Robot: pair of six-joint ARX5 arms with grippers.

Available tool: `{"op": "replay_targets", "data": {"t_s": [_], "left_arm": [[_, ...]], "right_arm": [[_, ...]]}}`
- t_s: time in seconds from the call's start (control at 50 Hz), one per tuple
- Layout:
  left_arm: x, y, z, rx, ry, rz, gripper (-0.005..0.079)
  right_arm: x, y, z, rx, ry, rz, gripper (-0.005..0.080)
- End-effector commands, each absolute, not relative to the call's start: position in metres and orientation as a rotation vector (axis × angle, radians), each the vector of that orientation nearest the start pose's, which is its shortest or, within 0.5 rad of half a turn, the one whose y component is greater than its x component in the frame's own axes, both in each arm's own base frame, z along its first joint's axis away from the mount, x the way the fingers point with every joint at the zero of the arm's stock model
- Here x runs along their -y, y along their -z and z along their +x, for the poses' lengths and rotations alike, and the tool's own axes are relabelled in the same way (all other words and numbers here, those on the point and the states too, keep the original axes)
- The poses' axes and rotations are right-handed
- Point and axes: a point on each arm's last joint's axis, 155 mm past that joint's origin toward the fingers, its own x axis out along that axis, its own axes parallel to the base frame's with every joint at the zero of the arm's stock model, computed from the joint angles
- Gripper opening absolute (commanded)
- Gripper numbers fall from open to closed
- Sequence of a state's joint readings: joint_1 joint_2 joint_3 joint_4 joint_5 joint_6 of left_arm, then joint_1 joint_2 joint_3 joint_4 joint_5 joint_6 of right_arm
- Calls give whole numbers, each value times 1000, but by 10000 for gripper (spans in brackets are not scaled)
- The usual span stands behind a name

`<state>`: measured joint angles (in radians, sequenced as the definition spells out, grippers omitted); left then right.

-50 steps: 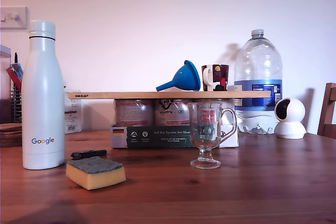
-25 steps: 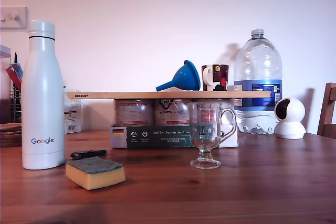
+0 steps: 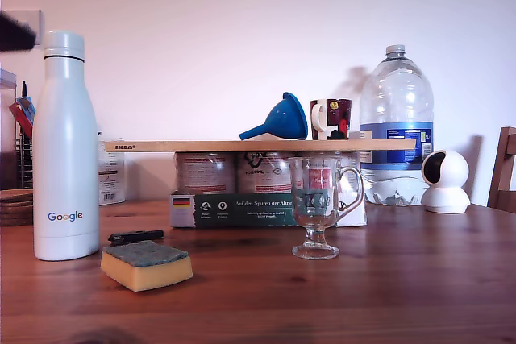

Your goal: Pick up the blue funnel and place it on the glass cup

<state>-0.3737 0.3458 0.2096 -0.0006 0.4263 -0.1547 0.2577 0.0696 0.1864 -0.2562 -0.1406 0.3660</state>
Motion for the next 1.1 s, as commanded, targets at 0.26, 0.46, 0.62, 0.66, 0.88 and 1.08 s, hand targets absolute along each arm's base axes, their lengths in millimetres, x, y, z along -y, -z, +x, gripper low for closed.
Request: {"op": "replay_targets", "data": {"t_s": [0.26,0.46,0.62,0.66,0.88,1.08], "left_arm": [[194,-167,198,-277,905,-137,-24],[204,-167,193,-276,946,-126,-24],[205,-167,193,-277,948,-125,-24],[205,-167,193,-276,948,-126,-24],[205,-167,193,-276,948,-125,-24],[205,-167,193,-276,948,-125,-24]], "right_arm": [[-115,-168,218,-262,-532,327,-11],[-126,-176,218,-266,-595,286,-11],[-134,-188,220,-273,-645,209,-11],[-137,-193,222,-275,-656,183,-11],[-145,-204,249,-309,-694,-50,-11],[-154,-243,288,-261,-728,-108,-11]]}}
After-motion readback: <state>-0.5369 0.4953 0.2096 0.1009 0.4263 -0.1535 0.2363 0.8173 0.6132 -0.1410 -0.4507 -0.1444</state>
